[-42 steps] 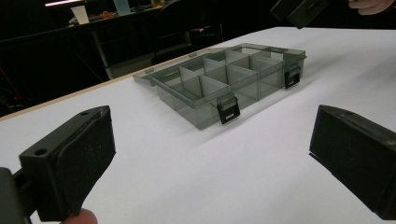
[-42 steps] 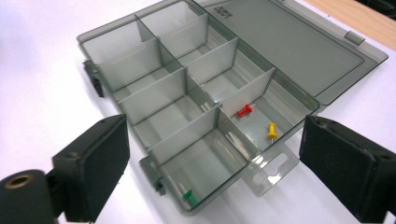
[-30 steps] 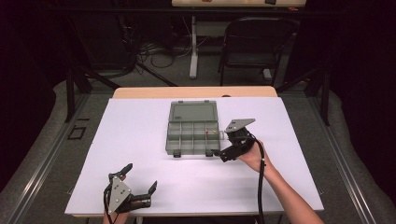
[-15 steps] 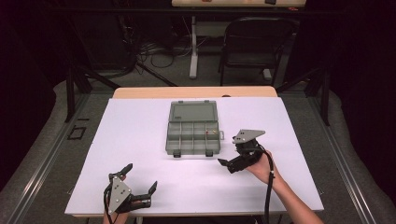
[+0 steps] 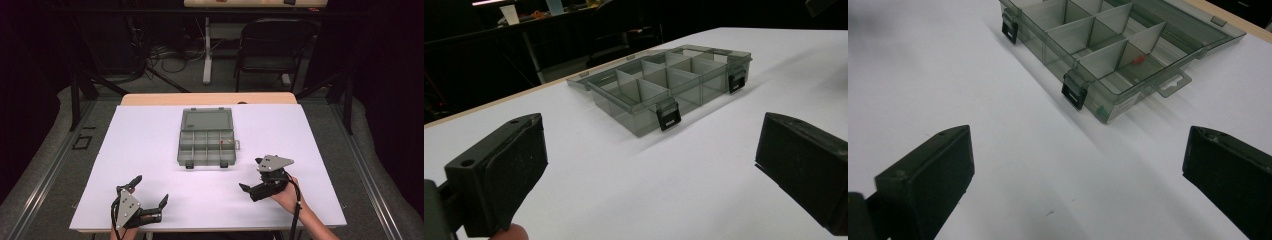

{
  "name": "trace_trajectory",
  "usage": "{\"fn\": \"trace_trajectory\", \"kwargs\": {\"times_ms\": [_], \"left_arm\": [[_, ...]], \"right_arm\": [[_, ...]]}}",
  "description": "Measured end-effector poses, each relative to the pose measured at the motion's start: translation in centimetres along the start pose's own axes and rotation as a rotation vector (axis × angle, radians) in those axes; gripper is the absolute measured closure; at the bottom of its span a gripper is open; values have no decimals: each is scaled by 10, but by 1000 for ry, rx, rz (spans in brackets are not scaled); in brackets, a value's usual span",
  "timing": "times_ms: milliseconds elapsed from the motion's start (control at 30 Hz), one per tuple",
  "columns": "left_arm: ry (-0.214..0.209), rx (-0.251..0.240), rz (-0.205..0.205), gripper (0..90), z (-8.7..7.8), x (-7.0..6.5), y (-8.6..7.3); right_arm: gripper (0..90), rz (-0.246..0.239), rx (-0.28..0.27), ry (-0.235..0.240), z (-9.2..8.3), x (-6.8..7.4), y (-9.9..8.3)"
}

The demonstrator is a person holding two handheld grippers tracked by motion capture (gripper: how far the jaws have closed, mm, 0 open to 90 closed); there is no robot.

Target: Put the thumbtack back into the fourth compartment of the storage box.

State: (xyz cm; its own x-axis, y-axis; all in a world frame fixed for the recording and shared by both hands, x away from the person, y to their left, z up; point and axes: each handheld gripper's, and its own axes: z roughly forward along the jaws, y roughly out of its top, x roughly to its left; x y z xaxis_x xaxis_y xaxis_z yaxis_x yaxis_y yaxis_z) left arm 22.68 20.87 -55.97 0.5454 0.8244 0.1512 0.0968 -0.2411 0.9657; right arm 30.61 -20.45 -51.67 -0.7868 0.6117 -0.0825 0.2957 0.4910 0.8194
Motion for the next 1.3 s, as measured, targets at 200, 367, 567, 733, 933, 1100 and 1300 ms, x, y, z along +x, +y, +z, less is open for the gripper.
{"fn": "trace_trajectory", "kwargs": {"times_ms": [200, 367, 567, 733, 933, 1100, 1300], "left_arm": [[0, 1, 0, 0, 0, 0, 0], [-2, 3, 4, 0, 0, 0, 0], [-6, 6, 3, 0, 0, 0, 0], [-14, 9, -1, 0, 0, 0, -1], [-34, 9, 3, 0, 1, -1, -1], [-45, 12, 3, 0, 2, -1, -1], [-50, 9, 4, 0, 2, -2, -1]], "right_arm": [[0, 3, -39, -19, -8, 6, -15], [0, 2, -90, -41, -16, 11, -27], [0, -13, -151, -72, -27, 16, -41], [0, -28, -197, -83, -35, 20, -53], [0, -46, -269, -57, -48, 23, -65], [0, -65, -325, -42, -53, 24, -65], [0, -64, -333, -46, -54, 23, -65]]}}
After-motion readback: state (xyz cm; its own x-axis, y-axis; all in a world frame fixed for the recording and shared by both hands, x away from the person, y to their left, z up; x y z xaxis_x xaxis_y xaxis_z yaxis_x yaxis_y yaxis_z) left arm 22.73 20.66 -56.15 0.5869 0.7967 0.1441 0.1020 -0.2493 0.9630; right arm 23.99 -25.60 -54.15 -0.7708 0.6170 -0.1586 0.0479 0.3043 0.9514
